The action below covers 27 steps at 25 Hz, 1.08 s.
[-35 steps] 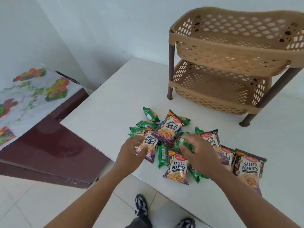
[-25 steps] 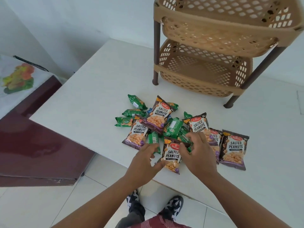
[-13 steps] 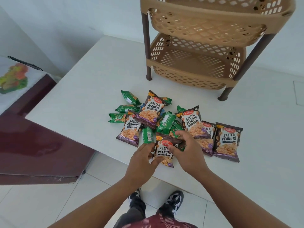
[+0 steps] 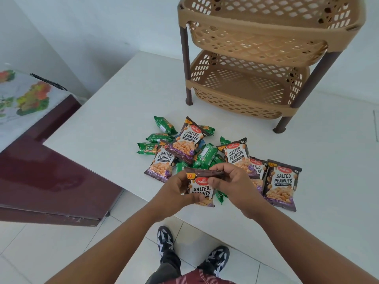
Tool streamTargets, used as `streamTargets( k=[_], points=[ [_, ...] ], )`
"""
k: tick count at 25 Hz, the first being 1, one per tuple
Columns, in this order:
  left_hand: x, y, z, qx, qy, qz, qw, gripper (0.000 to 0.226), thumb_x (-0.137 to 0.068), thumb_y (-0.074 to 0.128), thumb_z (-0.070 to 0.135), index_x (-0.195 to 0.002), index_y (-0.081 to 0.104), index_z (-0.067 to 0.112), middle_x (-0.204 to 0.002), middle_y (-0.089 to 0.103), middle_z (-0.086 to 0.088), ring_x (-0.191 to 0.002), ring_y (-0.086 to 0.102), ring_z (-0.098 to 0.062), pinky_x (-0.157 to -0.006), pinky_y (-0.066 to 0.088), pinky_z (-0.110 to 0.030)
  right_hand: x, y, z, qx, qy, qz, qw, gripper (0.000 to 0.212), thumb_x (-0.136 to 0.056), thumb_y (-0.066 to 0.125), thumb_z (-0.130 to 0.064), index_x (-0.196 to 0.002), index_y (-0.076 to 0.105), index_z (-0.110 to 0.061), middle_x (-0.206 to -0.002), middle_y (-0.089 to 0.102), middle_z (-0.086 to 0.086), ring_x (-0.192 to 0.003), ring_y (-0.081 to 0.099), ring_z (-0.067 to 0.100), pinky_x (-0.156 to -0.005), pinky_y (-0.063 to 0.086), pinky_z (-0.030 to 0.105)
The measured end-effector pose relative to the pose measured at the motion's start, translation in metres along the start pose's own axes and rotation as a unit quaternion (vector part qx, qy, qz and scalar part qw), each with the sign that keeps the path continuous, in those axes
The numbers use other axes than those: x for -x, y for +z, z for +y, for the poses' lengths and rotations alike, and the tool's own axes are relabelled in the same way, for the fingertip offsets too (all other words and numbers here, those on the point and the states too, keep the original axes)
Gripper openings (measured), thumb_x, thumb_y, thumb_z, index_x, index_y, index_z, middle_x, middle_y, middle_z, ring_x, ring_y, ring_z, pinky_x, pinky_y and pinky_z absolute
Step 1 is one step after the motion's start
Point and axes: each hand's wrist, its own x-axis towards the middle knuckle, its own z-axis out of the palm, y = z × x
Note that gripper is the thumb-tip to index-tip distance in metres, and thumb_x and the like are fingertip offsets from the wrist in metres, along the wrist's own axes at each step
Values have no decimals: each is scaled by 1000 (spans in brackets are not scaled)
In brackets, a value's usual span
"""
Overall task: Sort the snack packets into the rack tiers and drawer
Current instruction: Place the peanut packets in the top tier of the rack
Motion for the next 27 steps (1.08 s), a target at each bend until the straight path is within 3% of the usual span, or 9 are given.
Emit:
streamTargets(
  k=[2,6,9,12,14,16,20,25,27],
  points=[
    [-2,1,2,59,2,28,998,48,-75,88,23,-118,66,24,-112,76,-9,-106,73,-29,-89,60,-42,-1,1,-1,-38,-5,-8,999,26,-88,79,-13,-109,72,-27,-103,77,4,-98,73,19,-80,60,30],
    [-4,1,5,123,3,63,990,29,-76,90,27,-99,74,33,-111,76,-12,-100,74,-29,-81,60,-35,-1,7,6,-49,45,-76,995,50,-79,88,-26,-122,66,-35,-117,75,1,-105,73,19,-83,61,32],
    [-4,0,8,94,-21,78,992,33,-80,82,48,-103,72,25,-104,78,-7,-87,73,-24,-70,58,-27,-5,13,11,-35,59,-62,996,52,-80,87,-22,-126,63,-31,-116,76,2,-106,73,24,-89,61,41],
    [-12,-13,17,13,-20,150,988,40,-89,60,63,-106,69,28,-100,78,3,-86,71,-18,-65,54,-21,-14,12,8,-41,58,-33,997,47,-82,85,-14,-121,63,-28,-110,78,-1,-103,74,21,-84,62,34],
    [-28,-31,24,-103,-2,247,964,34,-92,62,58,-113,66,32,-111,73,6,-103,66,-20,-78,56,-31,-20,7,5,-41,59,-5,997,50,-81,85,-13,-123,61,-27,-109,78,-2,-102,74,18,-83,62,32],
    [-51,-47,33,-230,-6,302,925,53,-92,66,53,-136,56,24,-137,61,0,-130,52,-25,-104,47,-48,-24,3,4,-50,64,20,996,55,-81,85,-12,-128,59,-23,-110,78,-1,-102,74,19,-86,62,35],
    [-96,-60,52,-370,-26,248,895,86,-88,63,63,-155,32,20,-148,51,-9,-143,33,-34,-113,33,-56,-29,-3,0,-56,60,71,994,56,-81,85,-13,-128,57,-22,-107,79,-3,-99,76,20,-87,62,38],
    [-125,-60,54,-425,-47,203,881,67,-87,66,58,-136,46,17,-122,65,-7,-125,48,-34,-95,36,-46,-36,-6,-3,-56,49,115,991,47,-83,84,-14,-121,58,-27,-105,79,-5,-97,76,18,-87,61,40],
    [-127,-59,54,-399,-43,205,893,56,-87,70,51,-128,50,19,-112,64,-5,-114,57,-33,-99,44,-46,-38,-5,-6,-52,40,130,989,52,-83,84,-16,-126,57,-27,-106,79,-5,-98,75,18,-88,61,42]
  ],
)
